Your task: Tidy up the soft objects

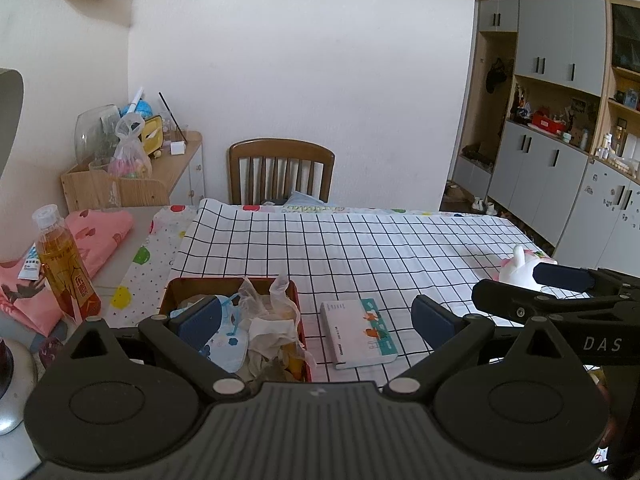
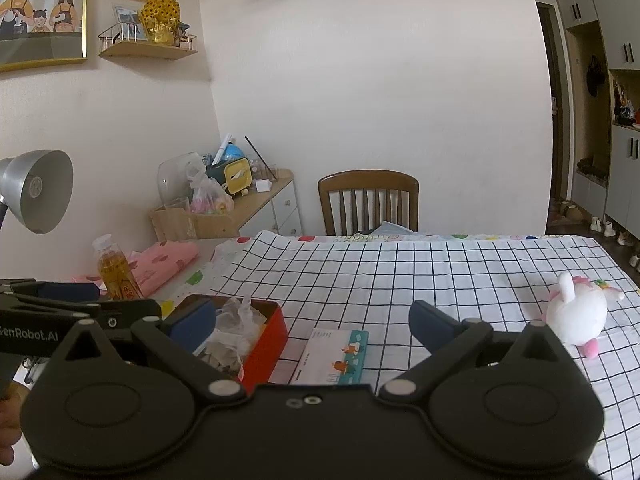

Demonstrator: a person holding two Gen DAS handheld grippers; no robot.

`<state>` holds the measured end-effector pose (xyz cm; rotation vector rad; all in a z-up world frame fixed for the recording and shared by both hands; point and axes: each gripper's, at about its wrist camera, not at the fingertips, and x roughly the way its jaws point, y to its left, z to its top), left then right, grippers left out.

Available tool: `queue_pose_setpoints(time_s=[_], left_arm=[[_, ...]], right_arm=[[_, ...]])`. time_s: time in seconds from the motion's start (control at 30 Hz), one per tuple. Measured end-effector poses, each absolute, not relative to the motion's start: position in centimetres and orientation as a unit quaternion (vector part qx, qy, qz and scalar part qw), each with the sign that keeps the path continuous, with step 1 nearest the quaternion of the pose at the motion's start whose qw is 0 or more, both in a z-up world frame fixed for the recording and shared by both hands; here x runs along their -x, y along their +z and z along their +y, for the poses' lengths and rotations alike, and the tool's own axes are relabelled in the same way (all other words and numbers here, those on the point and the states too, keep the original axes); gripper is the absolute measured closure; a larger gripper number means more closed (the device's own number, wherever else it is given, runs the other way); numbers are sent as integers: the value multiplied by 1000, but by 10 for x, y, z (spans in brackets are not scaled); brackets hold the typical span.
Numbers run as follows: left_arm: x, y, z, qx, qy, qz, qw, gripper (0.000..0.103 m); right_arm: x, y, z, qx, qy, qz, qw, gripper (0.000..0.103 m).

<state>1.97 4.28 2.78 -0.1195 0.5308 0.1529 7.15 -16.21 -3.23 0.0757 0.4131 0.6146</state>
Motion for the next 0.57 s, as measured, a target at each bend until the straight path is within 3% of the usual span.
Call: queue_pose_setpoints(time_s=[0.57], left_arm=[[-21,26,42,64,87,266,958,1]], right_arm=[[-75,-35,-156,-30,305,205,929,0]])
